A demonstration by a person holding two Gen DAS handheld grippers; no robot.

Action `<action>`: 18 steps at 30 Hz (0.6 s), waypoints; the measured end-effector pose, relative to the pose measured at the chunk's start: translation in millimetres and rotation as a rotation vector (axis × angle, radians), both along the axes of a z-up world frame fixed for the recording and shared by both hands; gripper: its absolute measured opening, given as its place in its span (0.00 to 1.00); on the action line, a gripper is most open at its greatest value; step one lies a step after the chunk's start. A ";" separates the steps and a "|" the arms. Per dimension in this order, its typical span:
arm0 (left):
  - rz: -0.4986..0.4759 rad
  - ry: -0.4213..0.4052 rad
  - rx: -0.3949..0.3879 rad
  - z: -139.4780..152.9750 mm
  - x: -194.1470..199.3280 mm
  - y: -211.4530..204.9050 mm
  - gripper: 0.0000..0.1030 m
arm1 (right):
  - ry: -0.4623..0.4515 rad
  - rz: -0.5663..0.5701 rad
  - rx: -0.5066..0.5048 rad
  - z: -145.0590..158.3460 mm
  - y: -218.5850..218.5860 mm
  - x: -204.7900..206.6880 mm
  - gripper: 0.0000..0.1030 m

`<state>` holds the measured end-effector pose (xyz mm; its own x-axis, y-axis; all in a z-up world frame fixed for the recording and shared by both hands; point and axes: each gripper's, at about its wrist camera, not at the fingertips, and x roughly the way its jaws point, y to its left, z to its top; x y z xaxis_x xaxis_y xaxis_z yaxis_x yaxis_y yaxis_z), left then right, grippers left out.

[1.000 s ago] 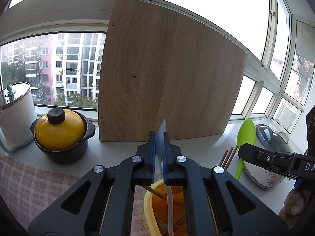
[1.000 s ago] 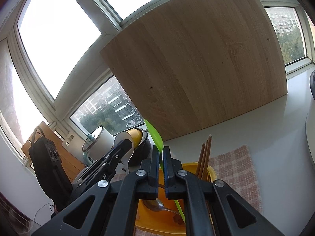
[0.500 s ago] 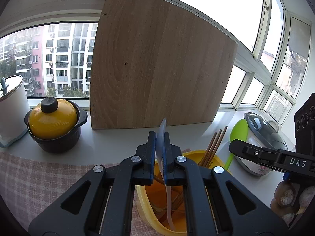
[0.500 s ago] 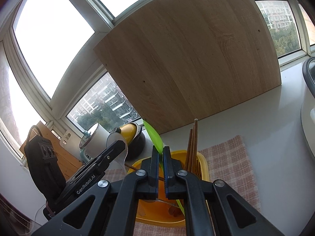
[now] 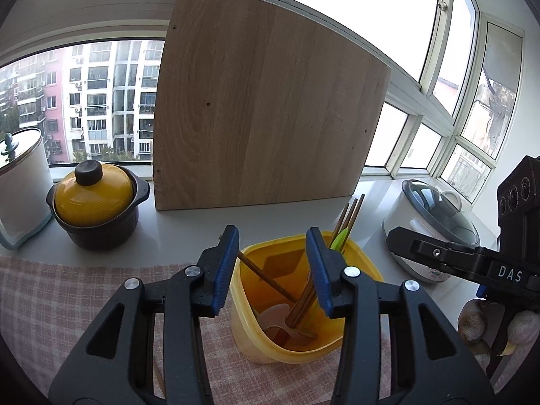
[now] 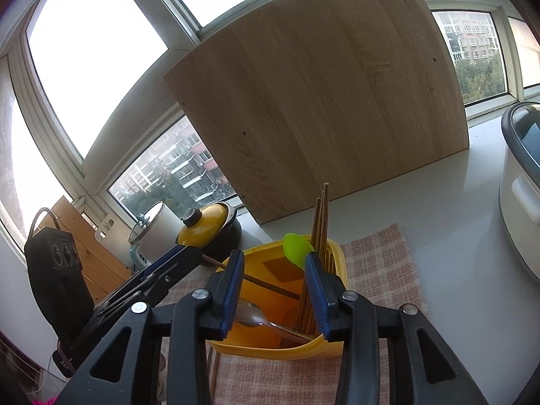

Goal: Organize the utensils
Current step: 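Lower both spoons into the container and open both grippers, then move both grippers back to the two wooden chopsticks on the cloth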

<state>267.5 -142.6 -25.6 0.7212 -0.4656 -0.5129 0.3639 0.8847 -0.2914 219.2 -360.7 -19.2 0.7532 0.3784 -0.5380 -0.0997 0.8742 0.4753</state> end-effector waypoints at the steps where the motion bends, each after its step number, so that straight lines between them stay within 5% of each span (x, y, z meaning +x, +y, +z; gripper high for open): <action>1: 0.000 -0.002 0.002 0.1 -2.4 1.8 0.40 | -0.005 -0.007 0.000 1.2 -0.2 -3.1 0.64; 3: 0.000 0.002 0.008 0.0 -7.1 5.0 0.42 | -0.012 -0.011 -0.011 3.6 1.2 -9.3 0.66; 11: 0.014 -0.012 0.040 3.6 -37.8 19.5 0.79 | -0.050 -0.039 -0.127 18.6 15.7 -40.9 0.93; 18: 0.017 -0.029 0.088 8.7 -65.6 27.1 0.81 | -0.072 -0.073 -0.233 24.9 28.9 -64.0 1.00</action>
<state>201.9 -115.5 -16.9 0.7435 -0.4073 -0.5304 0.3557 0.9125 -0.2021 155.2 -331.8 5.7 0.8133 0.1939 -0.5486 -0.0586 0.9653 0.2543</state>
